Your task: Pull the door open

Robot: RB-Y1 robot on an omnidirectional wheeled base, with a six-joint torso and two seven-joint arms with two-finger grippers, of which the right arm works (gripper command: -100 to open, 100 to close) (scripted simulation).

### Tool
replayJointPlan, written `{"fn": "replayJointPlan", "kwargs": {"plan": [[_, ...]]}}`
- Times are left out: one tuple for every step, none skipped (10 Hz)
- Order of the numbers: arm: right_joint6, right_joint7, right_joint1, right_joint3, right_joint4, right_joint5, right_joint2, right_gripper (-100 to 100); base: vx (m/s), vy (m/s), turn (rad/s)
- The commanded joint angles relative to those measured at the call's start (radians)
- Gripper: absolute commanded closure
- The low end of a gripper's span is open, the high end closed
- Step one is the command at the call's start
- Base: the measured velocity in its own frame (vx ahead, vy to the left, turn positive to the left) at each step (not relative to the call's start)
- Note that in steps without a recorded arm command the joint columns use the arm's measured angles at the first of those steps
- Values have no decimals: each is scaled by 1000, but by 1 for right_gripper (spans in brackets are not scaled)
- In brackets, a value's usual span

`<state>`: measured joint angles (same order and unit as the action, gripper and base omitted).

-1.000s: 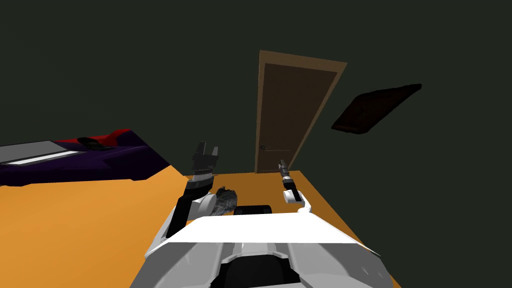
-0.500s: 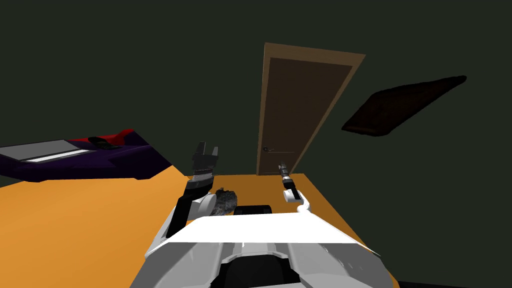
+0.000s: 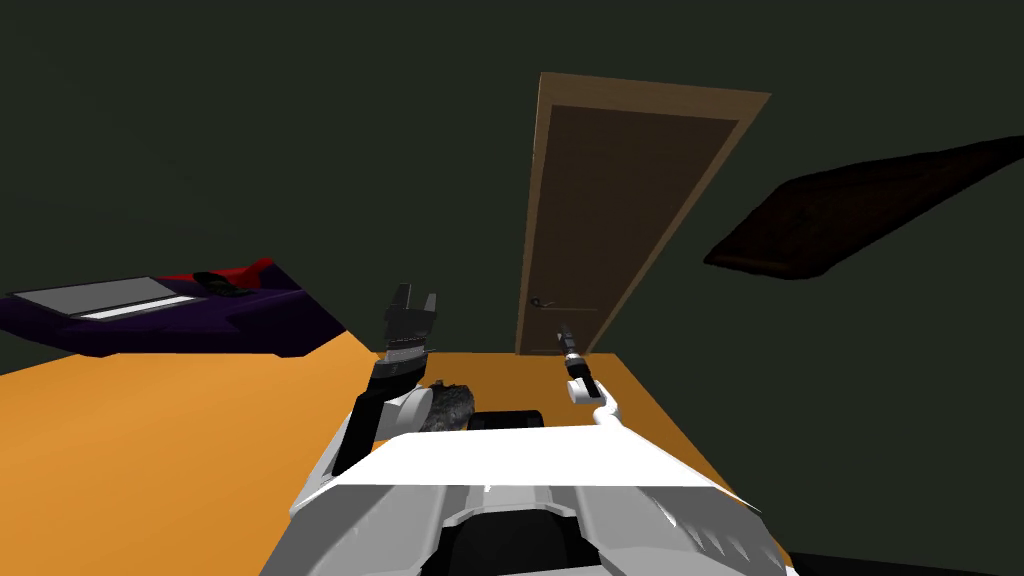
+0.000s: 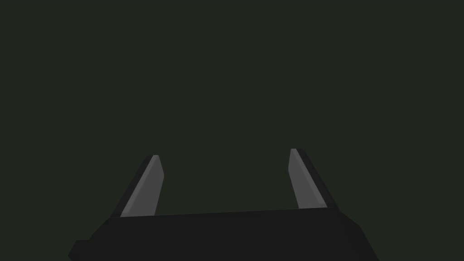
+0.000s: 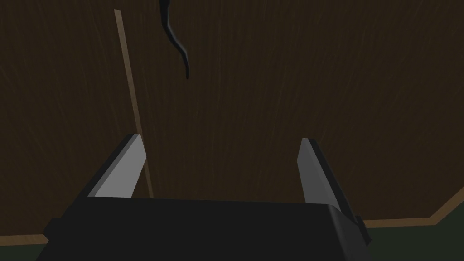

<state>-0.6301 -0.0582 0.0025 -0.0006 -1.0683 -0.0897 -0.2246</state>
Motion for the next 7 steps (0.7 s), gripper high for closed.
{"fn": "replayJointPlan", "kwargs": {"plan": [[1,-2,-17,-2,34,-4,-6,-100,103,26,44],[0,-3,-26,-3,54,-5,-9,-100,93,26,52],[0,-3,-34,-4,74,-7,-12,-100,91,33,47],[-1,-4,-43,-4,93,-9,-14,-100,72,14,51],[-1,-5,-52,-5,113,-11,-17,-100,58,-4,80],[-2,-6,-66,-7,144,-13,-21,-100,64,18,57],[-2,-6,-73,-7,160,-15,-23,-100,94,32,49]]}}
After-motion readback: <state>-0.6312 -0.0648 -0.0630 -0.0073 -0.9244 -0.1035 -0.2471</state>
